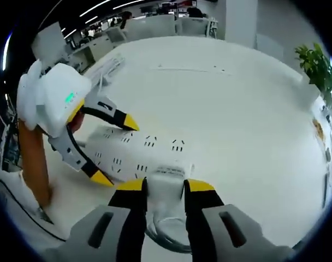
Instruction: Straighten the power strip on the desk, plug the charger into it
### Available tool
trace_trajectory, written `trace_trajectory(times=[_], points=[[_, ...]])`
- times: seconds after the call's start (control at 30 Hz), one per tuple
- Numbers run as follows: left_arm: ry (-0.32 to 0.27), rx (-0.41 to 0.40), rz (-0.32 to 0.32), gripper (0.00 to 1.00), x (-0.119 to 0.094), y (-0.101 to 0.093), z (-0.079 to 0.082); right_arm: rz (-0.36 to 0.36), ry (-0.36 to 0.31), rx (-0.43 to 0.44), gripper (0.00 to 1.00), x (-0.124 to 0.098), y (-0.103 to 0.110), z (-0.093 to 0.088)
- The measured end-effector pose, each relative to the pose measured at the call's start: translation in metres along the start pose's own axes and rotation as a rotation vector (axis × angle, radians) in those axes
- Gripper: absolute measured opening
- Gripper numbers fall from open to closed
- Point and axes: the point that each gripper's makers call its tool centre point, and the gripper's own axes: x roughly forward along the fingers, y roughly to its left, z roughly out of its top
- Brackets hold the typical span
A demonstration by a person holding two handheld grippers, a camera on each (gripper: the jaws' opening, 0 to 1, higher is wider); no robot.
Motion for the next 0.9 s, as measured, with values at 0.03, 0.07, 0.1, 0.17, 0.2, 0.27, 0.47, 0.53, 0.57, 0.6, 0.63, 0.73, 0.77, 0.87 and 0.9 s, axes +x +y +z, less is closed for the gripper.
trace_trajectory(times=[0.03, 0.07, 0.1, 0.17, 0.2, 0.27, 0.47, 0.53, 0.57, 0.6, 0.63, 0.73, 0.77, 0.87, 0.9], points=[[0.0, 0.001, -0.001, 0.71, 0.0, 0.0, 0.0, 0.002, 0.002, -0.001, 0.25, 0.001, 0.001, 0.004], [-0.001, 0.002, -0.001, 0.71, 0.0, 0.0, 0.0, 0.002, 0.004, 0.0, 0.25, 0.002, 0.0, 0.007], [-0.003, 0.002, -0.001, 0.71, 0.0, 0.0, 0.0, 0.008, 0.008, 0.006, 0.25, 0.004, -0.001, 0.009], [-0.008, 0.003, -0.002, 0.71, 0.0, 0.001, 0.001, 0.016, 0.037, -0.007, 0.24, 0.006, 0.0, 0.007], [-0.009, 0.003, -0.002, 0.71, 0.001, 0.001, 0.001, -0.001, 0.065, -0.023, 0.24, 0.007, 0.0, 0.002], [-0.01, 0.002, -0.001, 0.72, 0.001, 0.001, 0.001, -0.019, 0.088, -0.042, 0.24, 0.009, -0.003, -0.006], [0.003, -0.015, 0.011, 0.73, 0.001, 0.003, 0.002, -0.025, 0.047, -0.027, 0.23, 0.011, -0.007, 0.006], [0.0, -0.017, 0.012, 0.73, 0.001, 0.003, 0.002, -0.009, 0.053, -0.017, 0.23, 0.012, -0.01, 0.01], [0.0, -0.021, 0.013, 0.73, 0.002, 0.003, 0.002, -0.002, 0.056, -0.01, 0.23, 0.013, -0.011, 0.012], [0.001, -0.024, 0.015, 0.73, 0.002, 0.004, 0.003, 0.007, 0.063, -0.002, 0.23, 0.014, -0.012, 0.015], [0.001, -0.027, 0.016, 0.73, 0.002, 0.004, 0.003, 0.01, 0.071, 0.006, 0.23, 0.015, -0.013, 0.017], [-0.005, -0.026, 0.015, 0.73, 0.002, 0.005, 0.002, 0.011, 0.118, -0.04, 0.23, 0.018, -0.012, 0.019], [-0.006, -0.026, 0.015, 0.73, 0.002, 0.005, 0.002, 0.009, 0.116, -0.037, 0.23, 0.018, -0.011, 0.02], [-0.006, -0.026, 0.016, 0.74, 0.002, 0.006, 0.002, 0.012, 0.122, -0.034, 0.22, 0.019, -0.013, 0.023], [-0.006, -0.025, 0.016, 0.74, 0.002, 0.006, 0.002, 0.016, 0.126, -0.034, 0.22, 0.02, -0.014, 0.025]])
